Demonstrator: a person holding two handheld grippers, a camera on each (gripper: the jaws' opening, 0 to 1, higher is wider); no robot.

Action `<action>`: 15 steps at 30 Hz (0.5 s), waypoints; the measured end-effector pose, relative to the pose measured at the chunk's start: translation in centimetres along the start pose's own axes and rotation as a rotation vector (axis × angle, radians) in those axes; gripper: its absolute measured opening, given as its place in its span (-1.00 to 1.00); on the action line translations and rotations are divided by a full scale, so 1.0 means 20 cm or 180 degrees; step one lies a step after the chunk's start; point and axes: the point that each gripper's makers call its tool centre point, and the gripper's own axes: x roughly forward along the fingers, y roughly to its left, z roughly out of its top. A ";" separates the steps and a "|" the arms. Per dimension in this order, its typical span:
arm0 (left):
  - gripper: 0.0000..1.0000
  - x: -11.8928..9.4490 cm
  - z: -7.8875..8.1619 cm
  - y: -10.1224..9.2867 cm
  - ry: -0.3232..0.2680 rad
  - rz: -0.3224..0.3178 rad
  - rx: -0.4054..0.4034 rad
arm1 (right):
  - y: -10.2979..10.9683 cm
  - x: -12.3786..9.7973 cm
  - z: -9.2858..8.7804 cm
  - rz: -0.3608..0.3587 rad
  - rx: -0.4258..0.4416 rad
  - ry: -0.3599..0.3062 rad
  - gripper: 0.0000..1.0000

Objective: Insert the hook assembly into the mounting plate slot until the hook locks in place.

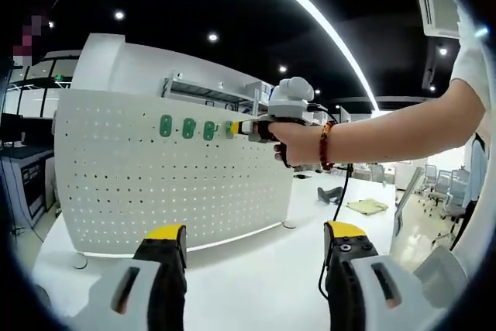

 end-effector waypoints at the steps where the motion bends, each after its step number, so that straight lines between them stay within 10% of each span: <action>1: 0.48 0.00 0.00 0.00 -0.0002 0.0000 -0.0002 | 0.00 0.00 0.00 -0.0002 -0.0002 0.0005 -0.99; 15: 0.47 -0.01 -0.01 0.02 -0.0003 0.0034 -0.0030 | 0.01 0.02 -0.03 -0.0021 -0.0074 0.0020 -0.99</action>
